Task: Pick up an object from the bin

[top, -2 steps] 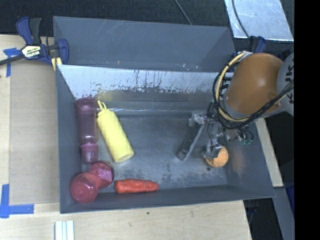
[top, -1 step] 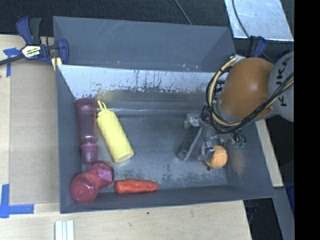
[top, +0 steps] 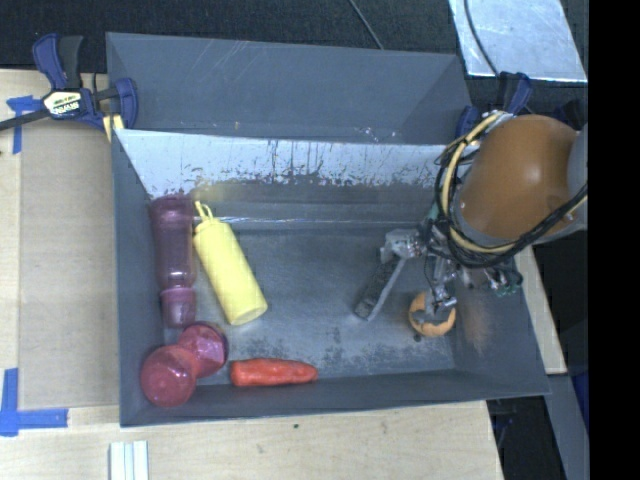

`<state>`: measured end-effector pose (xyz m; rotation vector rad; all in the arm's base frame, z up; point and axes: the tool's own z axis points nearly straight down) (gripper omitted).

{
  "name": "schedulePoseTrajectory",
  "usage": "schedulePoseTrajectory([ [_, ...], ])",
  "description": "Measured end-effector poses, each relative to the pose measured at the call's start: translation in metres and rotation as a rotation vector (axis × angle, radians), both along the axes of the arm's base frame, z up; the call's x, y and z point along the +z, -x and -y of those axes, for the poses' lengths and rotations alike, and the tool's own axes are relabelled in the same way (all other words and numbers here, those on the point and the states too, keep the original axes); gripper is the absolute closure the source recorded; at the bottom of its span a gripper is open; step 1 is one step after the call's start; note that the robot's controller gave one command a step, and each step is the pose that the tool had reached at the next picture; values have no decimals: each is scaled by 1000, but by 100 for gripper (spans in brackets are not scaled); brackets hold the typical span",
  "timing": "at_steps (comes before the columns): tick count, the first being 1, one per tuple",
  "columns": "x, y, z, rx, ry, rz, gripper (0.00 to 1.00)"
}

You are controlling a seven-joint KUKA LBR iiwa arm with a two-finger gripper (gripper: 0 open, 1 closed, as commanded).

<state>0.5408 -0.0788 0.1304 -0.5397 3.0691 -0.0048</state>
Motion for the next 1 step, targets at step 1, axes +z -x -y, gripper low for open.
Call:
schedulePoseTrajectory([
  [1, -29, -12, -18, -203, -8, 1, 0],
])
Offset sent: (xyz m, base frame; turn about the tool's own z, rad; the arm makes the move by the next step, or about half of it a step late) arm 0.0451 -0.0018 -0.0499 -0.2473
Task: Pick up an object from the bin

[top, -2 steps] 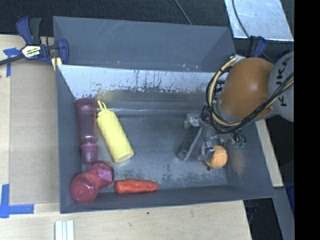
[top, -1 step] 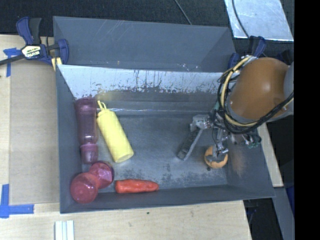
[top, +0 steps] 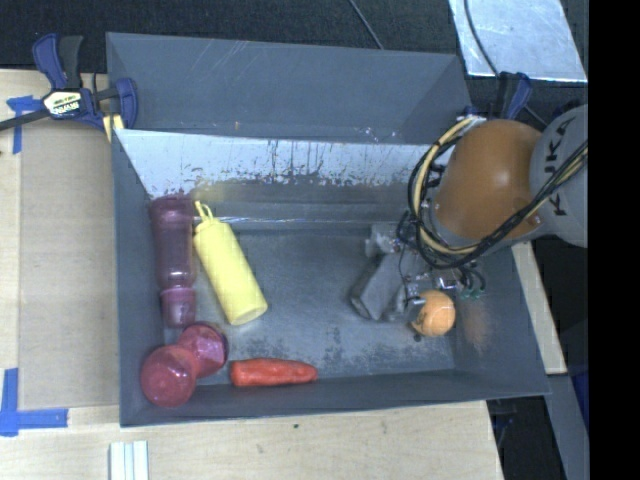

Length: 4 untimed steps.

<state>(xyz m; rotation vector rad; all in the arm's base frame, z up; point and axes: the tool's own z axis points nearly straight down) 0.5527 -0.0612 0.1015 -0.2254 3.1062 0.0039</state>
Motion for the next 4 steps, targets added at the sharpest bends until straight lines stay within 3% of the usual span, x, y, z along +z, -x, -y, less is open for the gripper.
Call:
schedulePoseTrajectory([
  [1, -15, -24, 13, 380, 16, 5, 0],
  [2, -28, -3, 28, 226, 5, 3, 0],
  [3, -18, -44, 17, 235, 11, 13, 0],
  [4, -30, -13, 45, 12, -9, 3, 0],
])
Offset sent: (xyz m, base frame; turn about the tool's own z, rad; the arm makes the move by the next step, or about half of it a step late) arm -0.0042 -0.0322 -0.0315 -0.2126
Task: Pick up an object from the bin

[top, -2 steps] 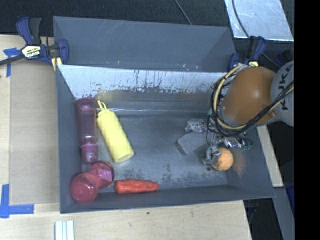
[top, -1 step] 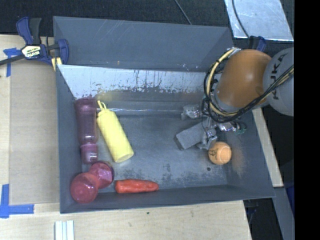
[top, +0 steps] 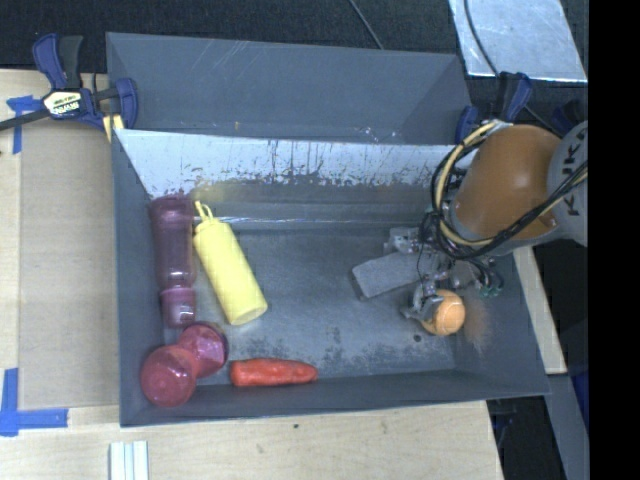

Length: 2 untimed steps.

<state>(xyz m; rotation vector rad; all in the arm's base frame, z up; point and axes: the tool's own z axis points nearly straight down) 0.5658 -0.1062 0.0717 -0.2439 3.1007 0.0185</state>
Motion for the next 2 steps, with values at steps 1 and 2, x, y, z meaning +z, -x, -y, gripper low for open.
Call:
schedulePoseTrajectory([
  [1, -1, -29, -11, -22, 8, 17, 100],
  [2, -1, -29, -11, -22, 8, 17, 100],
])
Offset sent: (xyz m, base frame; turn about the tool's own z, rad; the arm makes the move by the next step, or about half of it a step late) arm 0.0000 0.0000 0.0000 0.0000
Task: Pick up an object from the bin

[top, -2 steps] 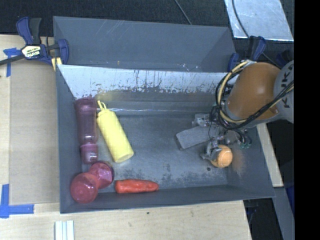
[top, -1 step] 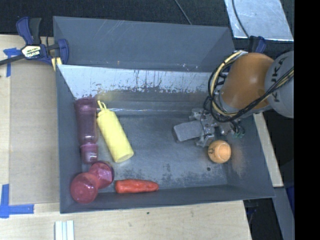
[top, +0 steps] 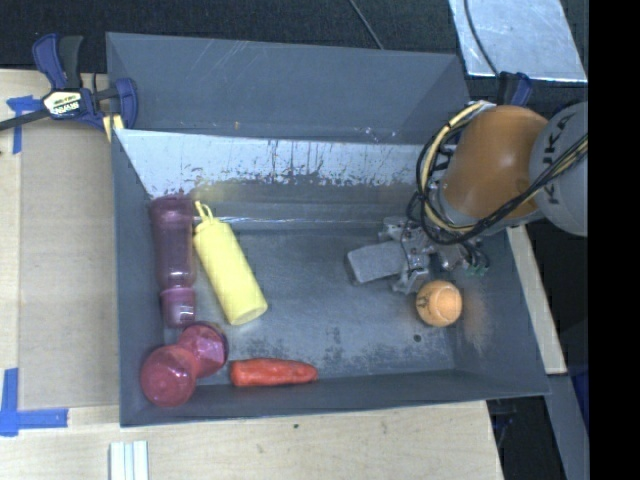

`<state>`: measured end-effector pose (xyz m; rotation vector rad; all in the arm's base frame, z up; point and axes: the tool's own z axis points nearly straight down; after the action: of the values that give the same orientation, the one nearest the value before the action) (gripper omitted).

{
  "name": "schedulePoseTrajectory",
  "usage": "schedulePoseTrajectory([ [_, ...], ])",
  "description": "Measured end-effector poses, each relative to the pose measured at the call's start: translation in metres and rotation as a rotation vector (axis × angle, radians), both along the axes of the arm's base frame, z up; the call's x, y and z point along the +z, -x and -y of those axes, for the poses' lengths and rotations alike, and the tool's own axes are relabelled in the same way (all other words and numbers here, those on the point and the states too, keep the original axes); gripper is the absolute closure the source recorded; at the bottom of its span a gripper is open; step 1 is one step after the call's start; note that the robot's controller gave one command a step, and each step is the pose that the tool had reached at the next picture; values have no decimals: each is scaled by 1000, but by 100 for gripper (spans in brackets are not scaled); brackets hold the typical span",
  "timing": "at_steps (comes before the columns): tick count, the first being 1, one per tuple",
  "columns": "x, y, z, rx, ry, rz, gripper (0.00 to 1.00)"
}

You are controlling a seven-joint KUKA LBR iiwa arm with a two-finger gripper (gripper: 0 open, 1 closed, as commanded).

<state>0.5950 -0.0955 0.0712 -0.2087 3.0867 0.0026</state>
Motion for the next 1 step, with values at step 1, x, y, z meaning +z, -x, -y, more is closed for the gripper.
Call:
schedulePoseTrajectory([
  [1, 96, -2, -3, 6, 0, -1, 100],
])
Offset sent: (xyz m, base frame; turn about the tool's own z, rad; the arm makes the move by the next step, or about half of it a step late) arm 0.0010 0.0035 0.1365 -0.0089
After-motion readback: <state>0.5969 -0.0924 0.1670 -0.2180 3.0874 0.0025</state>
